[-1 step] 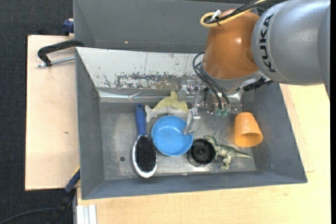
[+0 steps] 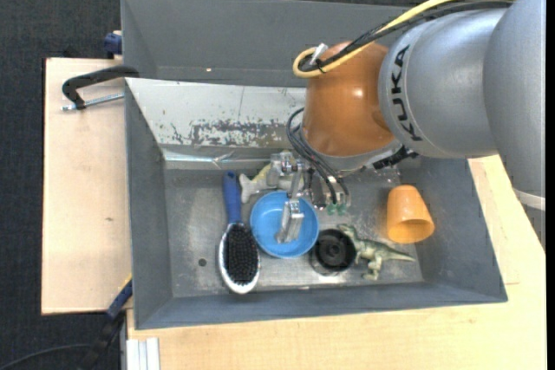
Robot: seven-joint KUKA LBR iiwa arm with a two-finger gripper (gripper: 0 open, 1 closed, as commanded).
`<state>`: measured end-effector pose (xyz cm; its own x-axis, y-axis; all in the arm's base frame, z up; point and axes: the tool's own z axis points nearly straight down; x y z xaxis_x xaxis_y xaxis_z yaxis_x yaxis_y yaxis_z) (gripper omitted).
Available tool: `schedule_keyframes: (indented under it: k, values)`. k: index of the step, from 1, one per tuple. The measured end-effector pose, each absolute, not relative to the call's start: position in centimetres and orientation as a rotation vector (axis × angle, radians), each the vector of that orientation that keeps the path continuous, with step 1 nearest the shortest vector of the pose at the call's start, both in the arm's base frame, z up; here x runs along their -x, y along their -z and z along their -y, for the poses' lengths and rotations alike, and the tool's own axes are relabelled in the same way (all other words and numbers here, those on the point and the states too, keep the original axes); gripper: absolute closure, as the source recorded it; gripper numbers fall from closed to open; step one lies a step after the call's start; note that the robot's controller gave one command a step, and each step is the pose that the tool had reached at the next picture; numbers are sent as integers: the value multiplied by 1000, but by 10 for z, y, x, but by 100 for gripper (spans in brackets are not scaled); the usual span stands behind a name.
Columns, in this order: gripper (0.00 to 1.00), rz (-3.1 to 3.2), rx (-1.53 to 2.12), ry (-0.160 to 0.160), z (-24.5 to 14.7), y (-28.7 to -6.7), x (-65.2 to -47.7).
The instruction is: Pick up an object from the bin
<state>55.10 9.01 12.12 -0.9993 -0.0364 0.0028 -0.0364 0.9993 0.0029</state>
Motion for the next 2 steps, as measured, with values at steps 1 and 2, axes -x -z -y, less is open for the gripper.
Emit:
schedule_keyframes:
  k: [1, 2]
  values:
    - [0, 3138, -115, 0, -81, -103, -554]
    - [0, 3144, -126, 2, -87, -101, -560]
